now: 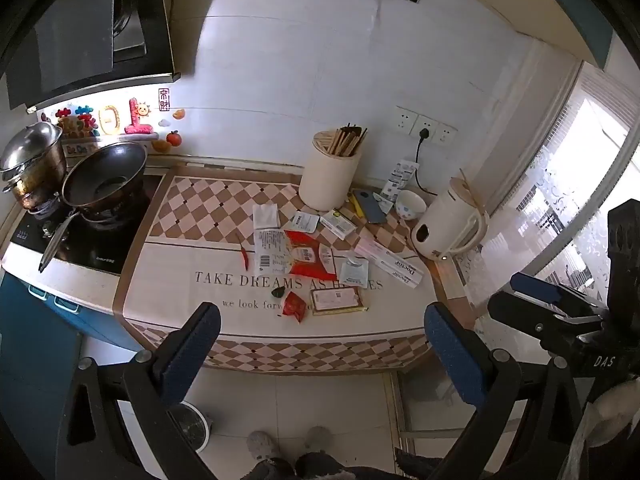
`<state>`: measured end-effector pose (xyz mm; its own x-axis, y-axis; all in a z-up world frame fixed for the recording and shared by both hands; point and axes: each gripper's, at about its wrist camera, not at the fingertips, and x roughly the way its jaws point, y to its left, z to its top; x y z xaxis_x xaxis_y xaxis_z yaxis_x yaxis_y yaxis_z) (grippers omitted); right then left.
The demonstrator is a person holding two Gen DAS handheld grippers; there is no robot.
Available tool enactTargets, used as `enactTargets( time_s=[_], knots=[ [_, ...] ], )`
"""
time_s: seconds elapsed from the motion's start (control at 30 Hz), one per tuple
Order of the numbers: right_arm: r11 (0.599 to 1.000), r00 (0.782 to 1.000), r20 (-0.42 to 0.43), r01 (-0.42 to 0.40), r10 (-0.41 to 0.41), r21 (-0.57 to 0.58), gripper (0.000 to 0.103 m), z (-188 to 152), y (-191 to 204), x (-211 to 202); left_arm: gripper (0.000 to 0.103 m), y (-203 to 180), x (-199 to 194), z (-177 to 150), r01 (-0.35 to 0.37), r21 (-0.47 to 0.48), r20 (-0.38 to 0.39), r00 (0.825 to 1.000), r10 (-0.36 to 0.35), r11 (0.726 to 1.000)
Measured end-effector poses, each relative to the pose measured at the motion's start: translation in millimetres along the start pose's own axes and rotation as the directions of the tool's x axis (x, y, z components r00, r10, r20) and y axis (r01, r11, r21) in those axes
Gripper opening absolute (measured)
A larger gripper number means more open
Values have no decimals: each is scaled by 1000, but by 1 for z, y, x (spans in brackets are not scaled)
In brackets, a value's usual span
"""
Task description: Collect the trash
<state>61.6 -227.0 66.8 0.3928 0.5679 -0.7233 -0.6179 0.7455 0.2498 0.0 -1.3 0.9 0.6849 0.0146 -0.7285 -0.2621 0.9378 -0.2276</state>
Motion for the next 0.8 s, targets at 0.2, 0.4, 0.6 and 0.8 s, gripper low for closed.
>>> enactTargets(
  time_s=[0.2, 0.4, 0.6, 0.8],
  knots=[
    [1000, 1000, 2, -4, 4, 3, 103, 0, -3, 1, 103, -6, 4, 1, 10, 0, -4, 1000, -10, 1000],
    [1000, 1000, 2, -9, 9, 3, 103, 1, -5, 0, 103, -13, 3, 3, 20, 12, 1, 1000, -20, 1000],
    [1000, 1000, 3, -10, 10, 0, 103, 1, -2, 0, 103, -8, -5, 3, 19, 31, 6, 1000, -19, 999],
    [1000, 1000, 0, -9, 9, -1, 103, 2, -1, -1, 103, -6, -6, 7, 20, 37, 0, 1000, -20, 999]
  ],
)
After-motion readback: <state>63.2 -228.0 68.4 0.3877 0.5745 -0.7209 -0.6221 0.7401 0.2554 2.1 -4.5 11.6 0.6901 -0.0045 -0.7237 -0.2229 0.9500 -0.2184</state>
